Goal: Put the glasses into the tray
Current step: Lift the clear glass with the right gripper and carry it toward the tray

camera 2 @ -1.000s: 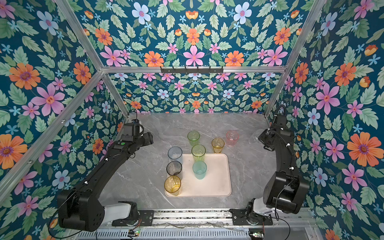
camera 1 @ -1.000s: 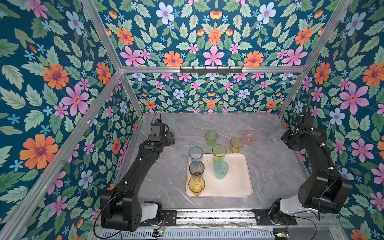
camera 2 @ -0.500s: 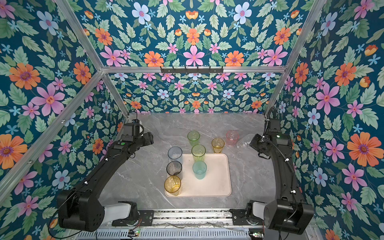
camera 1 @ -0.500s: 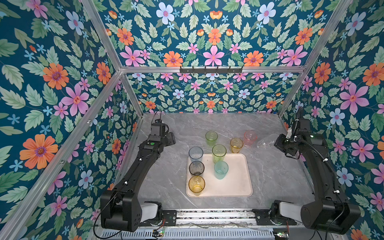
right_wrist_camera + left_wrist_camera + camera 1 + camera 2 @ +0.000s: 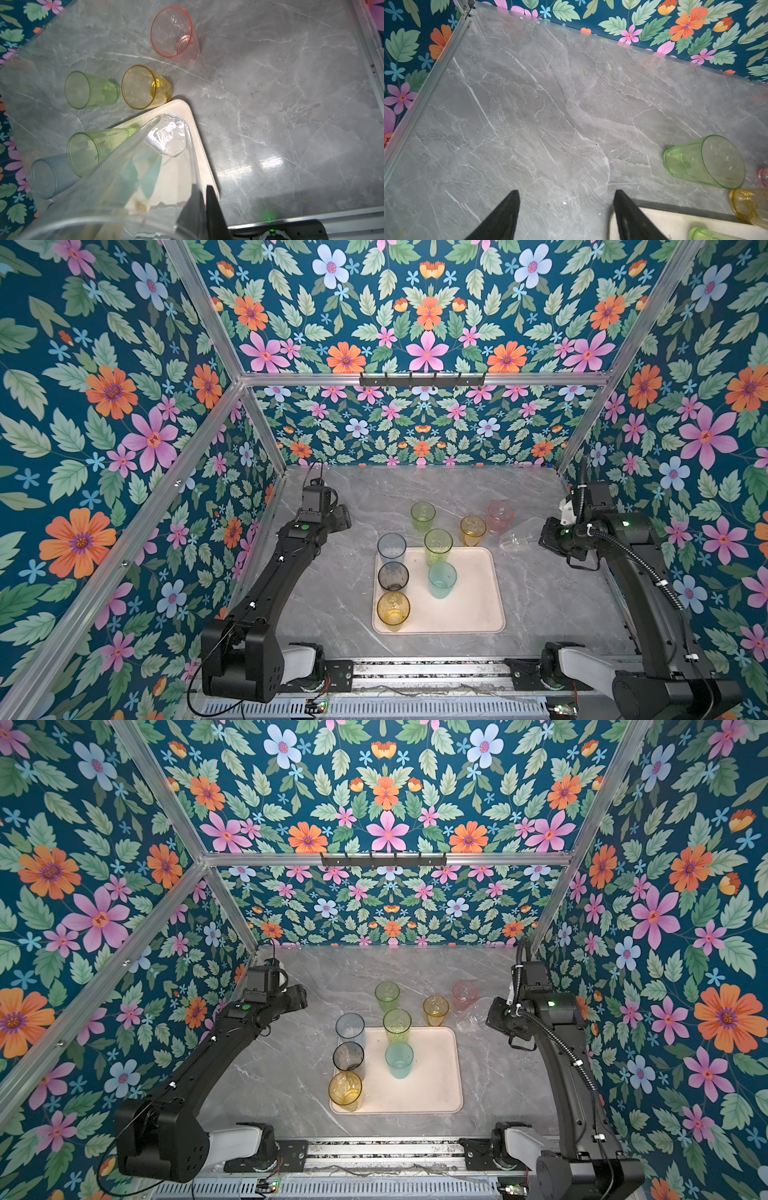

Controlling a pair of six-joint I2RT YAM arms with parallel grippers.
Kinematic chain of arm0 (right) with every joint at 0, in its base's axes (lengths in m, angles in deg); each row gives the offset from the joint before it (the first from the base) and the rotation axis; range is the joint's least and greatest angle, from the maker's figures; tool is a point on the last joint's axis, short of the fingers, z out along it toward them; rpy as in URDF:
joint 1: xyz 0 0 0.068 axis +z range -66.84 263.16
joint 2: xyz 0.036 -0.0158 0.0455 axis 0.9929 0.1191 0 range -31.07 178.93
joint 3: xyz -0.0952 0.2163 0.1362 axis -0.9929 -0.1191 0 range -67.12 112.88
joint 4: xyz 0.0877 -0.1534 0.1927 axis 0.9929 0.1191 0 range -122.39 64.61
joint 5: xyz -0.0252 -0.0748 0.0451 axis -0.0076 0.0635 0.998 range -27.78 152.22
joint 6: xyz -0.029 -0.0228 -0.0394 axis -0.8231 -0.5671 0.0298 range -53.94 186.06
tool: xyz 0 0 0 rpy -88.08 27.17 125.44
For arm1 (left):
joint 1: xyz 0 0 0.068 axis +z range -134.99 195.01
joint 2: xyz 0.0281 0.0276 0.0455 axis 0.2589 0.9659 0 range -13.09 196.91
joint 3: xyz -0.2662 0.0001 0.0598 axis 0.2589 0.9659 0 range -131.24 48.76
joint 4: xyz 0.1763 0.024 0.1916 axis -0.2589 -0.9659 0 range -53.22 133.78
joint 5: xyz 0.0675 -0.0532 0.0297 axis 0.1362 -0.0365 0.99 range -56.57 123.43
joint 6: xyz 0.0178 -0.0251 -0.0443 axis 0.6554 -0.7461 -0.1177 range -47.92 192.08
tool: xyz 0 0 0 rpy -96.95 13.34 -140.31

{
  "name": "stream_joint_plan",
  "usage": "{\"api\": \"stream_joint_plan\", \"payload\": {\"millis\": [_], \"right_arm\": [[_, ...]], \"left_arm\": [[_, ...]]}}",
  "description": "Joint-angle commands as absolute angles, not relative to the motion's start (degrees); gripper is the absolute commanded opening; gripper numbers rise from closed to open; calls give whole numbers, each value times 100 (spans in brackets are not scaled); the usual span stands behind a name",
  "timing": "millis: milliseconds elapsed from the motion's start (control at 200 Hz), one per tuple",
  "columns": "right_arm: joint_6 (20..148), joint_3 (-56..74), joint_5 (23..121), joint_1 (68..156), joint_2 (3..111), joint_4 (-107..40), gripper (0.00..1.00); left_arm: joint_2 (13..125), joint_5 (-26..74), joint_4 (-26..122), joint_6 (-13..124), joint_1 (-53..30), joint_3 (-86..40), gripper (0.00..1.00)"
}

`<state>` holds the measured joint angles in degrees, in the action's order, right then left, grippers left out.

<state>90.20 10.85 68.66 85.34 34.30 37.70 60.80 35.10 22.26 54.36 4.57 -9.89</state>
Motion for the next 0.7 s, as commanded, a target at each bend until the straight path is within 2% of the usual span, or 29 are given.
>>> {"api": "stream_joint_plan", "payload": {"millis": [0,395,695], "right_arm": [[9248,998,6592,8813,3300,4186,0],[10053,277,6254,9807,2605,4670,0],[10778,-272,6125,10947,2588,4499,0]], "left_arm": [[6082,3518,2233,5429,464,-1003,74],[6118,3484,2234,5408,463,-1001,74],[6100,3467,2233,5407,463,-994,74]]}}
